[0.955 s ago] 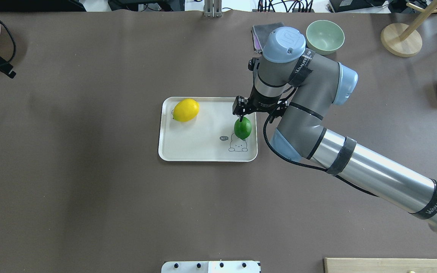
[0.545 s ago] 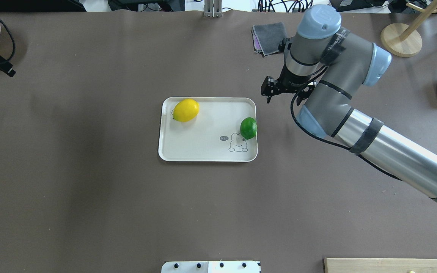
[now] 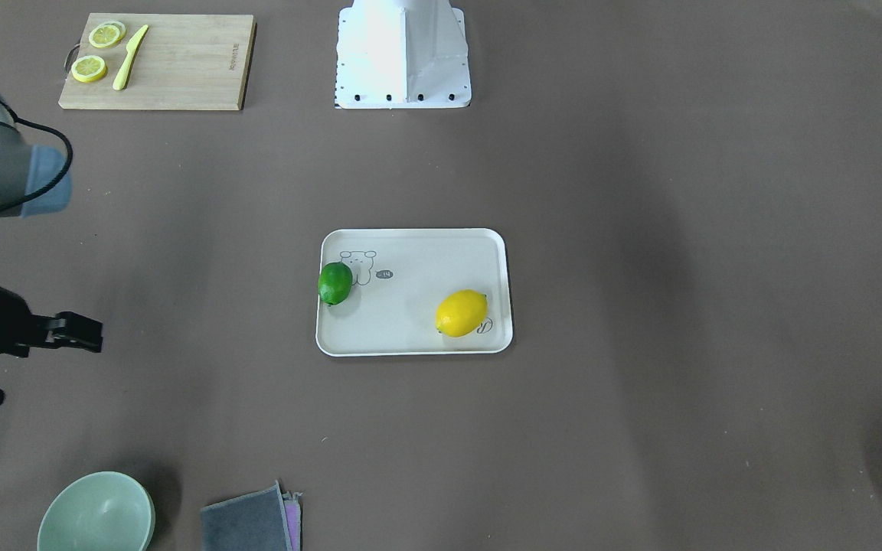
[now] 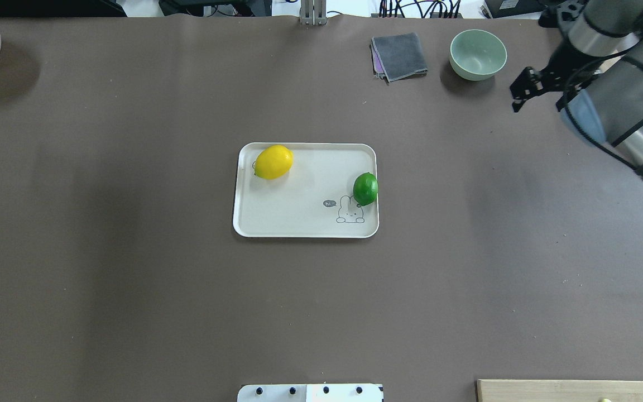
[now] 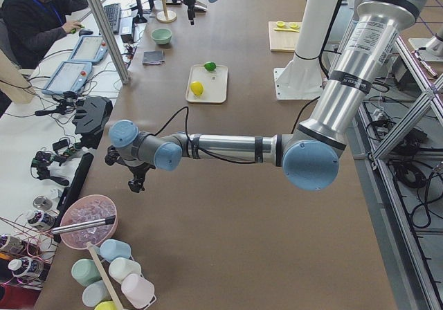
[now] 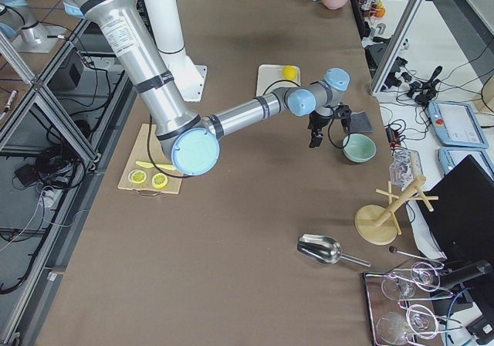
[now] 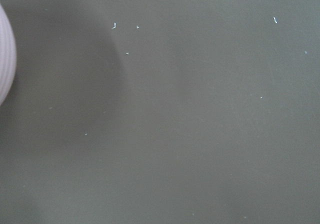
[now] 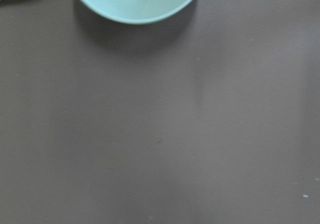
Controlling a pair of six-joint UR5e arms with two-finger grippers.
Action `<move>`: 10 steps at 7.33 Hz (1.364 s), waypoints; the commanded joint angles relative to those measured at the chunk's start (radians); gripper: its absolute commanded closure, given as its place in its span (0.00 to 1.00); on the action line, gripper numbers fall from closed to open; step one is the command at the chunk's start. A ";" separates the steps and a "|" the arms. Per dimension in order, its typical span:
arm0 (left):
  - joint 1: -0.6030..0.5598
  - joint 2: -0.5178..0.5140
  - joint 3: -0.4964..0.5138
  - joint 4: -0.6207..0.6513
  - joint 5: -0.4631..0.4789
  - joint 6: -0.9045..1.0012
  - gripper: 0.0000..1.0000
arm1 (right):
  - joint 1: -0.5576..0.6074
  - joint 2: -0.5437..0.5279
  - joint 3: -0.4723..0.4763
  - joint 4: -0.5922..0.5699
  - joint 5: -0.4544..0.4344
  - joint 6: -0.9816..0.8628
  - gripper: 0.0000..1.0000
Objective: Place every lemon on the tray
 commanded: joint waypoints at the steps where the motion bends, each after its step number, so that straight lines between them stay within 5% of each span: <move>1: -0.113 0.042 -0.008 0.117 -0.004 0.249 0.03 | 0.180 -0.125 0.156 -0.240 -0.003 -0.384 0.00; 4: -0.212 0.050 -0.018 0.403 0.016 0.495 0.03 | 0.374 -0.323 0.180 -0.272 -0.019 -0.759 0.00; 7: -0.271 0.298 -0.138 0.390 0.021 0.494 0.03 | 0.437 -0.466 0.172 -0.218 -0.029 -0.765 0.00; 10: -0.315 0.305 -0.158 0.390 0.019 0.297 0.02 | 0.444 -0.494 0.163 -0.173 -0.007 -0.751 0.00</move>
